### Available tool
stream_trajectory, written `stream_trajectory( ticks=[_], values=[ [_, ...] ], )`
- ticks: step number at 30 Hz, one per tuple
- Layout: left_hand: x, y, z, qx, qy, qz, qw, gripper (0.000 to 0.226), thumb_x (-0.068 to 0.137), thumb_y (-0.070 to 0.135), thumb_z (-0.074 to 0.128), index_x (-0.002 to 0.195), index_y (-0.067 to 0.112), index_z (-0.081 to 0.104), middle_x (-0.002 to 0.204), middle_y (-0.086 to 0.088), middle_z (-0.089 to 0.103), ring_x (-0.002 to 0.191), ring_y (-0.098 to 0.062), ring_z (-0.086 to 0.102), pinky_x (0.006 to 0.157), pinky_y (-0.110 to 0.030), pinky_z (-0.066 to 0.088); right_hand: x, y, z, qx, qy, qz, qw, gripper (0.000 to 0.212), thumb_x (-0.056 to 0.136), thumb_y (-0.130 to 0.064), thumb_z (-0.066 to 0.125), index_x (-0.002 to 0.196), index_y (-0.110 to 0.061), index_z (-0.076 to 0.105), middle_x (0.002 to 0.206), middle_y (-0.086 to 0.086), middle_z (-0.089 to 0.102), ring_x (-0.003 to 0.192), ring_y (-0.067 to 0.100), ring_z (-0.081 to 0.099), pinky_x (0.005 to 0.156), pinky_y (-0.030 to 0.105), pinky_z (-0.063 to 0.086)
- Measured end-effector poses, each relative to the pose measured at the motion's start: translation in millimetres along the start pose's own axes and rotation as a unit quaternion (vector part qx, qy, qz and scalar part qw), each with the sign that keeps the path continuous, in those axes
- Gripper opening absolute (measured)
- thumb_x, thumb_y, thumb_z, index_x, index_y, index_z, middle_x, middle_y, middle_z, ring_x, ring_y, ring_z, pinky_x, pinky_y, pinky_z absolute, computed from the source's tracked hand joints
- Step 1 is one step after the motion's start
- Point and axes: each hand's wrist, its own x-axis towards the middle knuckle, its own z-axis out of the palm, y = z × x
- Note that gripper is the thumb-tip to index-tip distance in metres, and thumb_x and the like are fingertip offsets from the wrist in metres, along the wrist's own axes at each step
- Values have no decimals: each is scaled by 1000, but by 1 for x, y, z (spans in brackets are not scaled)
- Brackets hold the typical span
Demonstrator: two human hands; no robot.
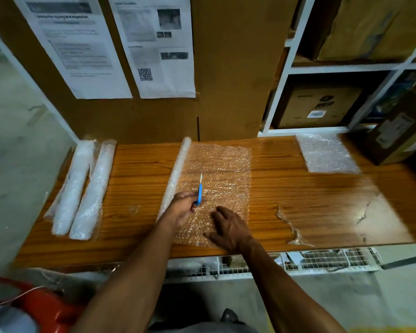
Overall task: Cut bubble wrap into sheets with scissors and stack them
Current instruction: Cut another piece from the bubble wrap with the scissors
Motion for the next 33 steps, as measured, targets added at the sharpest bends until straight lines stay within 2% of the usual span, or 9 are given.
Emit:
stream_trajectory(
  ticks=[3,6,9,13,19,23,27,30,33],
  values=[
    [-13,-10,10,-32,-7,14,999,10,98,-3,62,102,0,70,101,-17,73,82,-17,65,65,-22,44,-17,10,16,-27,-16,-27,999,102,85,-92,40,154,-16,40,167,18,30,151,37,32,120,56,36],
    [-21,-28,11,2,5,30,1000,2,94,0,70,93,-1,68,81,-12,70,57,-9,60,59,-25,44,-26,16,28,-42,-25,-39,998,104,83,-90,47,156,-15,39,168,19,28,154,40,27,122,59,33],
    [-34,-46,4,71,30,25,997,28,82,23,87,87,8,65,65,-3,68,47,-8,51,51,-24,42,-31,15,33,-34,-30,-45,998,93,87,-84,50,151,-17,43,166,20,32,152,41,30,120,59,35],
    [-56,-62,-9,88,35,12,995,26,81,15,88,87,13,63,80,-7,72,59,-8,62,54,-19,52,-37,4,25,-17,-15,-46,999,60,95,-50,65,144,-18,52,158,18,44,143,39,44,114,53,46],
    [-69,-62,-36,95,2,-37,995,40,83,1,83,114,-17,65,96,-17,79,92,-27,76,102,-48,55,-30,-10,25,51,-14,55,997,40,102,-35,53,137,-15,60,146,17,55,137,39,50,112,55,43],
    [-79,-56,-50,126,-53,-50,989,13,89,3,78,99,-2,72,98,-14,79,92,-22,77,71,-24,58,-37,-26,15,11,12,24,1000,45,96,-22,72,138,-14,58,139,11,58,118,27,59,99,43,55],
    [-92,-52,-62,152,-110,-55,981,7,92,6,75,99,7,74,98,-9,80,85,-15,77,56,-15,50,-39,-37,14,-16,45,73,996,46,95,-28,74,137,-21,55,136,5,58,116,22,56,100,36,52],
    [-96,-56,-69,168,-122,-58,977,19,92,8,75,111,5,73,98,-7,80,87,-15,78,56,-16,47,-41,-46,10,-46,69,100,992,37,101,-33,64,133,-21,52,130,5,60,111,23,56,95,39,49],
    [-94,-61,-77,175,-85,-57,979,23,87,14,81,108,8,73,100,-12,80,82,-16,77,54,-16,47,-45,-53,12,-39,60,140,988,44,99,-28,69,134,-22,43,122,4,62,84,17,56,73,30,49]
  ],
)
